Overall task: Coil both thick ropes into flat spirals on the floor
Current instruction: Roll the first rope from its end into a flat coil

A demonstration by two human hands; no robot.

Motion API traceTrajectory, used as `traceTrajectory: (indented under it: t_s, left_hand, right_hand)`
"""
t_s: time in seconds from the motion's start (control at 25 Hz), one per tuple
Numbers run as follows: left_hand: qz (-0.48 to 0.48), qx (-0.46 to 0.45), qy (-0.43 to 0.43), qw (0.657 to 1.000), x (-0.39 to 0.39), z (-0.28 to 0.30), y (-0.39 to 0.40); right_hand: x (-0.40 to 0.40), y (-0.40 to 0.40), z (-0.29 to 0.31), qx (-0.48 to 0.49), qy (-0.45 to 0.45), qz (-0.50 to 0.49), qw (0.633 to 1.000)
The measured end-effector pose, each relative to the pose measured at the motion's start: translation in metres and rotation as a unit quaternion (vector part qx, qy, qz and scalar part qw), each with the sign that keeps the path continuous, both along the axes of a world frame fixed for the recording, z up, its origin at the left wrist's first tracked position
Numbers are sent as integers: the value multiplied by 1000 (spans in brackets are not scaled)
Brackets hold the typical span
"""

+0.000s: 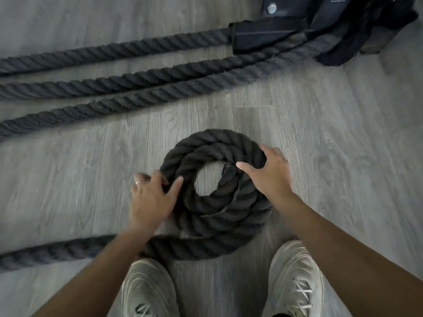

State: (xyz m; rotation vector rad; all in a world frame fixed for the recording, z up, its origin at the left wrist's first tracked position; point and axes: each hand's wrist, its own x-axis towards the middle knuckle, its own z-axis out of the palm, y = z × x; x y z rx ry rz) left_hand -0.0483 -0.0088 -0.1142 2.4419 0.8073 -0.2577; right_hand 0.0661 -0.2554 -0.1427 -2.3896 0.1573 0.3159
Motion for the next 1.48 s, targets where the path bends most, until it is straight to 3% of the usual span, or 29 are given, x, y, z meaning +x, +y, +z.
traceTrajectory:
  t_s: [0.08,0.2,0.28,0.4,0.56,0.68,0.8,0.92,1.04,1.24,1.36,1.48]
  left_hand:
    - [-6,-50,-3,999,37,4,14]
    - [-113,-63,41,991,69,3,29]
    - [-129,-53,57,989,71,-2,31]
    - [-141,7,56,988,66,-5,25]
    - [-115,27,57,991,57,1,17]
    - [-20,17,37,999,23,7,8]
    - [106,-101,25,989,-26,-3,-6]
    - [161,-175,16,971,-45,-4,-16]
    - [184,-146,4,972,-14,1,12]
    - [162,-222,-2,961,28,-9,62]
    - [127,-194,10,973,30,-21,63]
    - [176,-221,5,959,17,-15,60]
  right_hand:
    - [0,0,-3,-14,-12,7,1000]
    - [-14,2,3,-9,-7,6,1000]
    - [-45,9,6,34,41,-78,995]
    - [-110,19,11,102,131,-230,959]
    - [-109,0,-8,100,136,-213,962]
    - [-57,-4,-12,122,131,-157,971]
    - [7,7,-5,144,112,-96,978]
    - [38,17,3,129,107,-69,983]
    - [11,10,6,138,90,-114,980]
    - [-93,3,8,121,120,-237,956]
    - [-106,3,-2,120,130,-227,958]
    - [-69,3,-11,137,125,-192,964]
